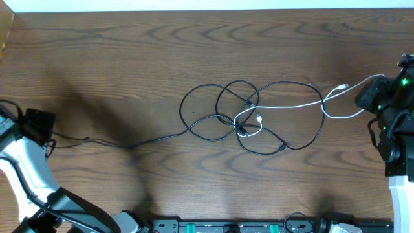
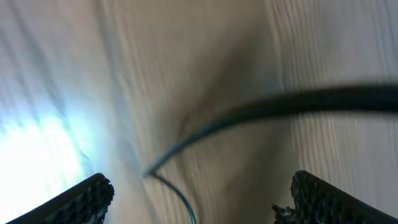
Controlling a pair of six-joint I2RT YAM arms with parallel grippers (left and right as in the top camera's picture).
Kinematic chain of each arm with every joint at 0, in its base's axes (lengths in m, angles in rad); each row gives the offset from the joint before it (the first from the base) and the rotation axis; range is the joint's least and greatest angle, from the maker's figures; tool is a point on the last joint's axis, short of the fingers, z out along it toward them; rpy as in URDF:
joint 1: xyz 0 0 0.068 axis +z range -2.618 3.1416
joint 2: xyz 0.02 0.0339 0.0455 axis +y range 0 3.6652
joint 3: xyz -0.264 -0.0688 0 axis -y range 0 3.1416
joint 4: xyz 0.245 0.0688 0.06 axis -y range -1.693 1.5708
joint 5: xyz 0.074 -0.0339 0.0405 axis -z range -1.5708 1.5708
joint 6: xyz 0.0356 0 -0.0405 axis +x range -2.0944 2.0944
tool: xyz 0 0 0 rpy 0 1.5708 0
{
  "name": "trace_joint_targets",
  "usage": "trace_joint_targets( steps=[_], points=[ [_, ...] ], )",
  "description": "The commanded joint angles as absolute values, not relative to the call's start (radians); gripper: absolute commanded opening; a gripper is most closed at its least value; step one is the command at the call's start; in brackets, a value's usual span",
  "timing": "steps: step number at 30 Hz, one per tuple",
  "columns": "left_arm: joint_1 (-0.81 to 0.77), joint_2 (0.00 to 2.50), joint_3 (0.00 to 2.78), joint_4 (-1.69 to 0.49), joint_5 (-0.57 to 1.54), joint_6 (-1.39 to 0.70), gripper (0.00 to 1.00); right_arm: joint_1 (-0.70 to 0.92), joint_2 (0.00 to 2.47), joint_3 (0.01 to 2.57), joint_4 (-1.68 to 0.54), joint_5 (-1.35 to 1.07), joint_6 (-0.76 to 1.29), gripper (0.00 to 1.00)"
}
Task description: Untangle cables
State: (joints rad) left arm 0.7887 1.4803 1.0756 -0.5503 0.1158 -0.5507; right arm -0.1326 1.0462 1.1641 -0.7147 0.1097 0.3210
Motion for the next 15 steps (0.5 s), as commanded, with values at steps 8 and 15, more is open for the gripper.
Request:
trace_joint_targets(
  steps=[8,15],
  points=[
    [0.729,1.49,1.085,-0.8,0.002,-0.67,0.77,-0.137,1.047,1.169,-0.71,0.098,0.336,0.01],
    [0.729,1.491,1.097,-0.997,-0.102,-0.823,0.93,-0.137,1.047,1.169,-0.707,0.098,0.336,0.01]
  ],
)
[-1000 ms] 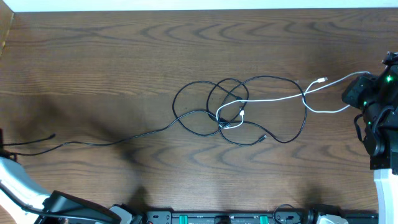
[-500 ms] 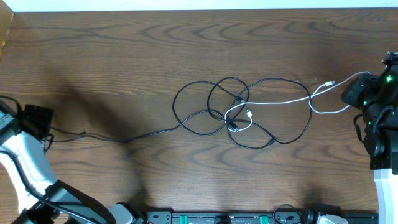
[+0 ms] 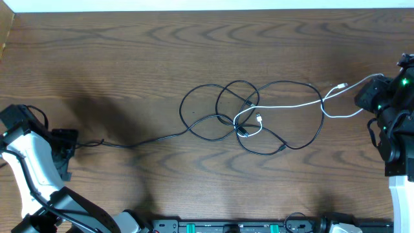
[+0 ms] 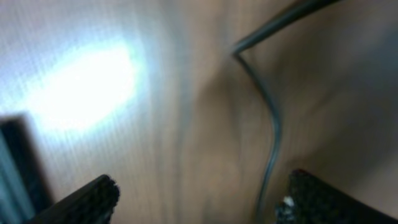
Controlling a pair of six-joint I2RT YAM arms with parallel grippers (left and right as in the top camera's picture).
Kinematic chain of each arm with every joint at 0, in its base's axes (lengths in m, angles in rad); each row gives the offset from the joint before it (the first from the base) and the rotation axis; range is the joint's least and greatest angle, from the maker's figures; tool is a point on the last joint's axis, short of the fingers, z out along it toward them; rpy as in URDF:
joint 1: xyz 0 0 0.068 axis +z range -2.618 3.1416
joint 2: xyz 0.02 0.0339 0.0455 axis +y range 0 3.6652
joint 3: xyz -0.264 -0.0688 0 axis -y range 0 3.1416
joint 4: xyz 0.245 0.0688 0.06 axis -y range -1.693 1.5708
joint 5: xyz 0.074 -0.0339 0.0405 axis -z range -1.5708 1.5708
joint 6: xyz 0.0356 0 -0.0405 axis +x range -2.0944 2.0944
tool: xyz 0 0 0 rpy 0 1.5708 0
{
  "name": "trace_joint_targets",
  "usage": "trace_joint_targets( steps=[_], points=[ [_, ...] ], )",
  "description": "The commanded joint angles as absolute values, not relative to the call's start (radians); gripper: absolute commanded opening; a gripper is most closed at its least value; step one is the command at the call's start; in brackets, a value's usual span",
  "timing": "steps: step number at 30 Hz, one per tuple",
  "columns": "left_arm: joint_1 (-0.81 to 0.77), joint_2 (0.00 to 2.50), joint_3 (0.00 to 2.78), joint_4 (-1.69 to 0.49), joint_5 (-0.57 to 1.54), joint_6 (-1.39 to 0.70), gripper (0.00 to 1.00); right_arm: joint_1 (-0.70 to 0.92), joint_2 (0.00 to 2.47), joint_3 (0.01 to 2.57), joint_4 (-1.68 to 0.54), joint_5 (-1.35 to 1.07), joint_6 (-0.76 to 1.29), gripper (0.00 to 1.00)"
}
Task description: Untangle cables
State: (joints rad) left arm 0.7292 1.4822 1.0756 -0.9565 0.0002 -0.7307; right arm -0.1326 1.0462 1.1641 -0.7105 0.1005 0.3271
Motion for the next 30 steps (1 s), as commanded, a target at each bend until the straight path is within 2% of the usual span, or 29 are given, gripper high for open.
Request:
trace_joint_targets(
  steps=[1,3,12,23,30],
  points=[
    [0.729,1.491,1.102,-1.021,-0.15,-0.828,0.95,-0.137,1.047,1.169,-0.707,0.098,0.336,0.01],
    [0.729,1.491,1.103,-1.065,-0.268,-0.871,0.96,-0.137,1.047,1.169,-0.707,0.098,0.336,0.01],
    [0.729,1.491,1.103,-1.107,-0.503,-1.017,0.96,-0.137,1.047,1.169,-0.707,0.093,0.336,0.01],
    [0.729,1.491,1.104,-0.844,-0.769,-1.031,0.96,-0.137,1.047,1.169,-0.707,0.075,0.336,0.01],
    [0.727,1.492,1.104,-0.681,-0.718,-1.03,0.96,-0.137,1.047,1.169,-0.707,0.072,0.336,0.01]
  ],
)
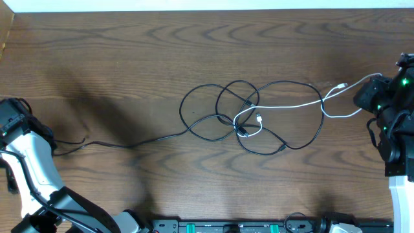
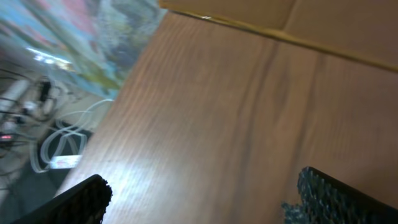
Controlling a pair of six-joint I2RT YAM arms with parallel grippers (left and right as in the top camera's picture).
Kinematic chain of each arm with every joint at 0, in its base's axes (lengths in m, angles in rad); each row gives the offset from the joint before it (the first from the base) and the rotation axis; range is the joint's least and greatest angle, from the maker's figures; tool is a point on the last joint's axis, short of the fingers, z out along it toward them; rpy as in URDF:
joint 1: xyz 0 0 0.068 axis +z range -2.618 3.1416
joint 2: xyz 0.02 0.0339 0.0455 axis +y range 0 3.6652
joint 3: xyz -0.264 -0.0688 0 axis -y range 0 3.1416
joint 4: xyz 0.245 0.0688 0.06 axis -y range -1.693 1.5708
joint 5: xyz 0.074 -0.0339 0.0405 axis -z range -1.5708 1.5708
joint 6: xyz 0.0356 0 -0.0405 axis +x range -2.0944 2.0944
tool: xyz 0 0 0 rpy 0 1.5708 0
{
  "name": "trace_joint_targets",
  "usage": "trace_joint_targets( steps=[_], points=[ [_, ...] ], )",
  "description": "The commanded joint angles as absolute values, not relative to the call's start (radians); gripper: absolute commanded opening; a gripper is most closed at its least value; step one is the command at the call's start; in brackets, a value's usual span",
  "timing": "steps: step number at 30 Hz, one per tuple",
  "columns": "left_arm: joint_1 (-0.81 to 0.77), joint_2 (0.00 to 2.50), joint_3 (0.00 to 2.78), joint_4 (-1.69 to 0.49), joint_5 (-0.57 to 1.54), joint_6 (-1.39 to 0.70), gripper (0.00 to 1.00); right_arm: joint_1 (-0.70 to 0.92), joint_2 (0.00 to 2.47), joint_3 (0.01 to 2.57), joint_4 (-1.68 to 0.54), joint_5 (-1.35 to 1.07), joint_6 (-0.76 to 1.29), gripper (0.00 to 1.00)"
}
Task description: Untangle cables
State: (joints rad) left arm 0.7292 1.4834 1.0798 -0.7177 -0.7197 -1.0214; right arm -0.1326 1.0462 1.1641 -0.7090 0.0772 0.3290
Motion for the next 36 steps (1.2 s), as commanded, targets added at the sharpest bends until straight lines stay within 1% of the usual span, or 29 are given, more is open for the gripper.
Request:
trace_joint_targets(
  steps=[1,10,13,16,19,21,25,27,30,31,36],
  points=[
    [0.727,1.493,1.104,-0.66,-0.708,-1.029,0.96,-0.136,1.048,1.169,-0.707,0.07,0.336,0.01],
    [0.706,1.504,1.103,-0.475,-0.583,-0.973,0.96,-0.136,1.047,1.169,-0.707,0.049,0.337,0.01],
    [0.683,1.517,1.103,-0.458,-0.537,-0.925,0.96,-0.136,1.047,1.169,-0.708,0.049,0.336,0.01],
    [0.642,1.542,1.103,-0.442,-0.536,-0.825,0.96,-0.136,1.047,1.169,-0.708,0.049,0.336,0.01],
    [0.596,1.584,1.103,-0.417,-0.586,-0.688,0.96,-0.137,1.047,1.169,-0.707,0.049,0.336,0.01],
    [0.559,1.617,1.103,-0.422,-0.688,-0.63,0.96,-0.137,1.047,1.169,-0.707,0.049,0.336,0.01],
    [0.498,1.66,1.103,-0.45,-0.92,-0.615,0.96,-0.136,1.047,1.169,-0.706,0.049,0.336,0.01],
    [0.473,1.669,1.103,-0.455,-1.0,-0.601,0.97,-0.137,1.047,1.169,-0.701,0.049,0.336,0.01],
    [0.455,1.669,1.103,-0.453,-1.014,-0.591,0.98,-0.136,1.047,1.169,-0.699,0.049,0.336,0.01],
    [0.454,1.669,1.104,-0.455,-1.006,-0.59,0.99,-0.137,1.047,1.169,-0.699,0.049,0.336,0.01],
    [0.454,1.669,1.103,-0.463,-0.953,-0.576,0.99,-0.137,1.047,1.169,-0.7,0.049,0.336,0.01]
  ],
)
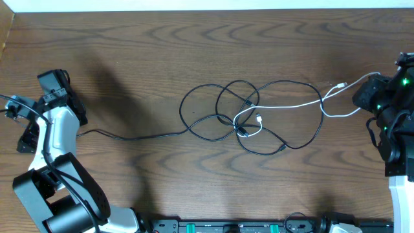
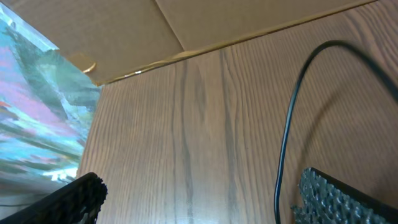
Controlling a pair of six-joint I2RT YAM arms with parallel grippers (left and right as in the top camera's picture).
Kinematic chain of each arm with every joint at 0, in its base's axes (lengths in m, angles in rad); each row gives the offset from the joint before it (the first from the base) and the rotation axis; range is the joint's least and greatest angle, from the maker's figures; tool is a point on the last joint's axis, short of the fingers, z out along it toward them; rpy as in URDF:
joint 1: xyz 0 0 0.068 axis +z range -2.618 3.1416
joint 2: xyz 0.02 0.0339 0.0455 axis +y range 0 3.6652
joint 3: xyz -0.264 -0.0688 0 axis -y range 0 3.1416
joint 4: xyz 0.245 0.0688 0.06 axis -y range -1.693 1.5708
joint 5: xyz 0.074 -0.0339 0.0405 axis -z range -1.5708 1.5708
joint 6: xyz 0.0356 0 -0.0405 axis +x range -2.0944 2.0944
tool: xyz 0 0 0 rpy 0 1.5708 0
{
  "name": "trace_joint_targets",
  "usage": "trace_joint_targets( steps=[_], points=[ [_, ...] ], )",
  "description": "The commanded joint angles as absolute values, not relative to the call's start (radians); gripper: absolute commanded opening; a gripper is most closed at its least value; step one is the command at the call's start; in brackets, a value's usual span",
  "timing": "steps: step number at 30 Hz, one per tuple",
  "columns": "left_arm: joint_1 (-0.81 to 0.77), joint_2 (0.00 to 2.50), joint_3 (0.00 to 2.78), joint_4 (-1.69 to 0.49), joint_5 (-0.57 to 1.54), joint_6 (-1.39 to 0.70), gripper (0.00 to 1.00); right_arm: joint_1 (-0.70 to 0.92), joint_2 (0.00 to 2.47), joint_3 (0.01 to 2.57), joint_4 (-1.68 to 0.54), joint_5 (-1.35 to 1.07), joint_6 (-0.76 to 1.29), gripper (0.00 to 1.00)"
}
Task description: Untangle cables
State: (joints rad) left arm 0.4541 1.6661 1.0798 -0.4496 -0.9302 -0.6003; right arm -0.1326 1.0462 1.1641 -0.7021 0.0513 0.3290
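Note:
A black cable (image 1: 213, 123) lies in overlapping loops at mid-table, and its long tail (image 1: 129, 136) runs left toward my left arm. A white cable (image 1: 284, 105) is threaded through the loops. It runs right to my right gripper (image 1: 372, 97), which looks shut on it, and its connector (image 1: 341, 85) is free beside the gripper. My left gripper (image 1: 27, 137) is open at the left edge. In the left wrist view the black tail (image 2: 285, 149) curves over the wood just inside the right finger (image 2: 342, 199), and nothing is held.
A cardboard box (image 2: 186, 25) stands beyond the table's far-left corner. The table's left edge (image 2: 90, 137) drops off to colourful clutter. A black equipment rail (image 1: 233, 226) runs along the front edge.
My left arm has moved in from the left edge toward the table. Its wrist view then showed only the edge and the floor; the black tail now shows beside the right finger. The tail's end has shifted slightly.
First my left gripper was open, low over the black tail's end. Then it sat a little further right with the tail by its right finger. Later it faced off the table's left edge, and now faces the far-left corner. The tangle and my right gripper stayed put.

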Motion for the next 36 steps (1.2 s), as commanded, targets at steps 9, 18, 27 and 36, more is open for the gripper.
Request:
trace_joint_targets(
  steps=[9,18,27,36],
  points=[
    [0.454,1.669,1.103,-0.505,-0.789,-0.575,0.99,-0.137,1.047,1.169,-0.699,0.049,0.336,0.01],
    [0.393,1.669,1.103,-0.453,-0.279,-0.143,1.0,-0.137,1.047,1.169,-0.699,0.049,0.336,0.01],
    [0.244,1.669,1.103,-0.451,0.188,0.155,0.99,-0.136,1.048,1.169,-0.699,0.049,0.336,0.01],
    [0.076,1.669,1.103,-0.471,0.498,0.41,0.98,-0.136,1.047,1.169,-0.699,0.049,0.336,0.01]
  ],
)
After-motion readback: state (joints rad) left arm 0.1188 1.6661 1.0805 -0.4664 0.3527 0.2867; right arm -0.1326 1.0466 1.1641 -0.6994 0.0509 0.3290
